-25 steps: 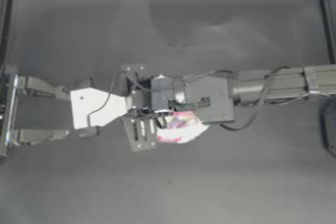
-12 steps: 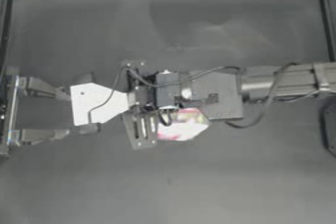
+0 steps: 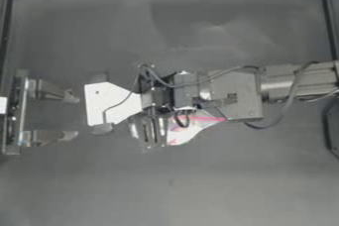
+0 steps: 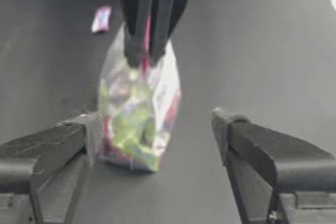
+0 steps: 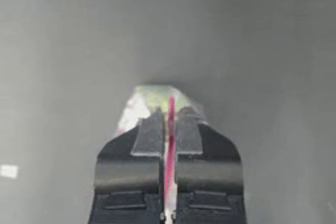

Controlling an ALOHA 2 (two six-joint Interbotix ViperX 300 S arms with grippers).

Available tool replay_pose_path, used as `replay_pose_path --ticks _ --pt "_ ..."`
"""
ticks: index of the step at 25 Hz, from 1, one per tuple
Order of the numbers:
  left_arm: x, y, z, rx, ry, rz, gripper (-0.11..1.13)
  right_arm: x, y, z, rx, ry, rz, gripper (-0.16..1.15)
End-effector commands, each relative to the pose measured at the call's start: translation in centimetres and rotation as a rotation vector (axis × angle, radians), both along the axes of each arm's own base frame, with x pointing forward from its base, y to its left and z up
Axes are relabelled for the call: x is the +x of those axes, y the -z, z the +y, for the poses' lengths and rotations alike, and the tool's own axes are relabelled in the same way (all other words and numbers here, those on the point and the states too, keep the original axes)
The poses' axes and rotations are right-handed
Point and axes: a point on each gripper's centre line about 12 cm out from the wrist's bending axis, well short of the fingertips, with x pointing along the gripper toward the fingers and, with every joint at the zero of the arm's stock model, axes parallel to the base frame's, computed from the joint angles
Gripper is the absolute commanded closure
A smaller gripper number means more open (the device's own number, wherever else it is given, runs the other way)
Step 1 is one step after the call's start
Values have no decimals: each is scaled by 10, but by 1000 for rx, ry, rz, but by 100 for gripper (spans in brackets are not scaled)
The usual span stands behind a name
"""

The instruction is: Put candy in bag

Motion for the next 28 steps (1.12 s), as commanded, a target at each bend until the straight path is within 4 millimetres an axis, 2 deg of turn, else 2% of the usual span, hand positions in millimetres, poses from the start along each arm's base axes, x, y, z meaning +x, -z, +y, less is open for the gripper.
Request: replay_pose_path --ticks 1,12,23,28 --pt "16 -4 2 -7 -10 -11 4 -8 -27 1 4 -2 -71 92" --pt "58 11 9 0 -34 38 6 -13 -24 2 6 -7 -95 92" --pt "82 20 16 2 -54 52 7 -12 -23 2 3 -11 -113 92" --pt "90 23 17 3 -55 55 13 -11 -23 2 2 -11 -116 92"
